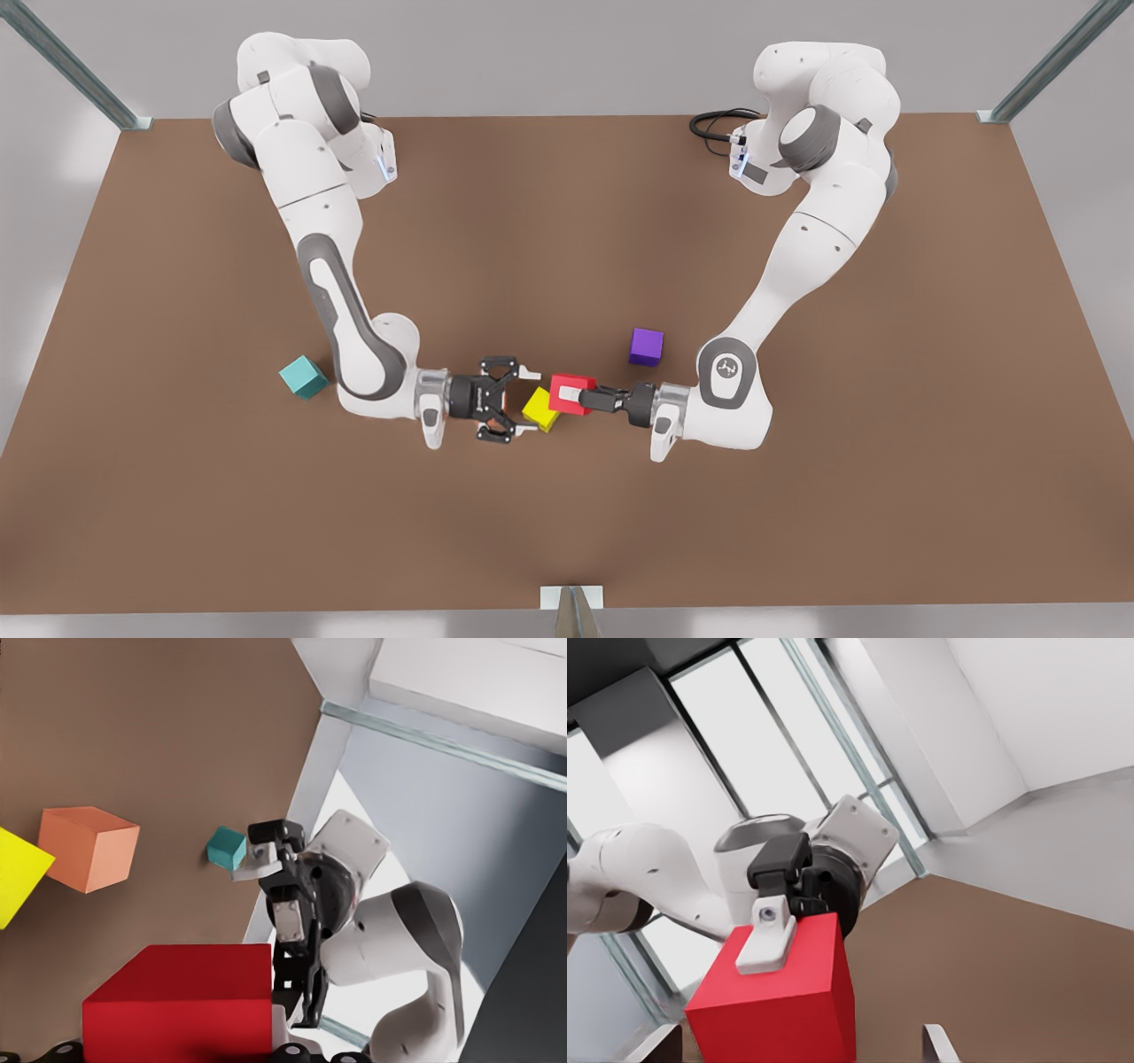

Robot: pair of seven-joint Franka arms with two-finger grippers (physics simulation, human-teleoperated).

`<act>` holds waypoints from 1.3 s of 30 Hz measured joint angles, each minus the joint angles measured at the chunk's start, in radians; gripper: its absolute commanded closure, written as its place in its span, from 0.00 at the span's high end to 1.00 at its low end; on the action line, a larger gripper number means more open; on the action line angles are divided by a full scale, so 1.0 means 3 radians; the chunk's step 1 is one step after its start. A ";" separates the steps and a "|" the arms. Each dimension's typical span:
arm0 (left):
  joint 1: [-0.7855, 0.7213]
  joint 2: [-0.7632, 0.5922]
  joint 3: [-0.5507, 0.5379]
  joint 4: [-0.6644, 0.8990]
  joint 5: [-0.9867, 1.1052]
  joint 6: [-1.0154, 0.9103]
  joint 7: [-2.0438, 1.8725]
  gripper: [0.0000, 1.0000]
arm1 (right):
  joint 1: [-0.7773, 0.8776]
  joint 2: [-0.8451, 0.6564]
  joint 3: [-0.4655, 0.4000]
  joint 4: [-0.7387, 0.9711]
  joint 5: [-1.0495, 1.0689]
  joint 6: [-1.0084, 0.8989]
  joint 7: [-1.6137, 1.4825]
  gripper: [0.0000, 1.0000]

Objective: Pick up red wooden cube and pass to hand red wooden cube and place in blue wooden cube

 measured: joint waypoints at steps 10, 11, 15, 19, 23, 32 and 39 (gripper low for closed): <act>-0.0026 0.0004 0.0000 0.0005 -0.0002 0.0048 -0.0119 0.65 | -0.0007 -0.0036 0.0161 -0.0105 0.0077 0.0182 -0.0876 1.00; -0.0031 0.0004 -0.0001 0.0005 -0.0002 0.0055 -0.0128 0.65 | -0.0006 -0.0050 0.0166 -0.0128 0.0079 0.0190 -0.0940 1.00; -0.0109 0.0004 -0.0009 0.0007 -0.0010 0.0133 -0.0161 0.65 | 0.0001 -0.0043 0.0175 -0.0145 0.0087 0.0227 -0.1164 1.00; -0.0167 0.0004 -0.0010 0.0014 -0.0014 0.0226 -0.0190 0.65 | 0.0031 -0.0010 0.0209 -0.0138 0.0112 0.0307 -0.1343 1.00; -0.0194 0.0004 -0.0010 0.0015 -0.0015 0.0301 -0.0214 0.65 | 0.0032 -0.0003 0.0243 -0.0118 0.0120 0.0392 -0.1485 0.78; -0.0196 -0.0007 -0.0010 0.0015 -0.0044 0.0361 -0.0234 1.00 | 0.0007 -0.0010 0.0247 -0.0101 0.0103 0.0457 -0.1683 0.61; 0.0623 -0.0098 -0.0003 0.0020 0.0315 -0.0086 -0.0273 1.00 | -0.0275 -0.0274 0.0224 -0.0344 -0.0154 0.0415 -0.1769 0.64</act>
